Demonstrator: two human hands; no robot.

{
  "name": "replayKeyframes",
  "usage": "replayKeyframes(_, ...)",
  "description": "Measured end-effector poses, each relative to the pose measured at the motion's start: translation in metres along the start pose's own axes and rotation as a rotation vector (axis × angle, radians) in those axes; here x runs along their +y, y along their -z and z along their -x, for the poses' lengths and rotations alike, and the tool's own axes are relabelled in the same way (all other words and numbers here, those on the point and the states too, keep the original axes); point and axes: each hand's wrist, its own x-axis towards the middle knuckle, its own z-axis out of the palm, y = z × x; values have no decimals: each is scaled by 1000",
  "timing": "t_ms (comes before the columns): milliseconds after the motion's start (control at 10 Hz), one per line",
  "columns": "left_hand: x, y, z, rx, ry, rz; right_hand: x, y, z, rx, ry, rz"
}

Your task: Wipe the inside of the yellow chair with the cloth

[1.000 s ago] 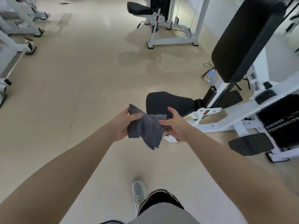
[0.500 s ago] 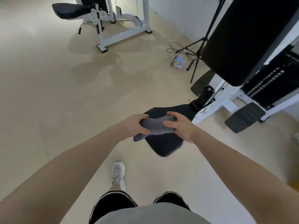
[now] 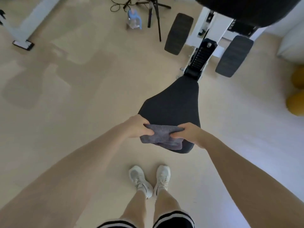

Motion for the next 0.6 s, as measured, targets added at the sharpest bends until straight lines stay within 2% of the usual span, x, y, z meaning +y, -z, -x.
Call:
replayKeyframes(100,-8,-14,-42,14,52,127,26,7,-18,114,-146,-308)
replayKeyframes(200,-12,-32,-65,238,31,0,51,9,-35,365,-203,-234)
replayKeyframes(300,-8,-50,-68,217,-70,-123,64,6,-38,474,-144,24)
replayKeyframes(400,12,-55,-50,64,-82,-215,50,13,-12,344,-91,137)
replayKeyframes(500,49,-27,-20,63,-134,-220,17,39,33,273,-24,205)
replayKeyframes(600,92,23,8,87,-240,-282,-23,71,86,339,43,199)
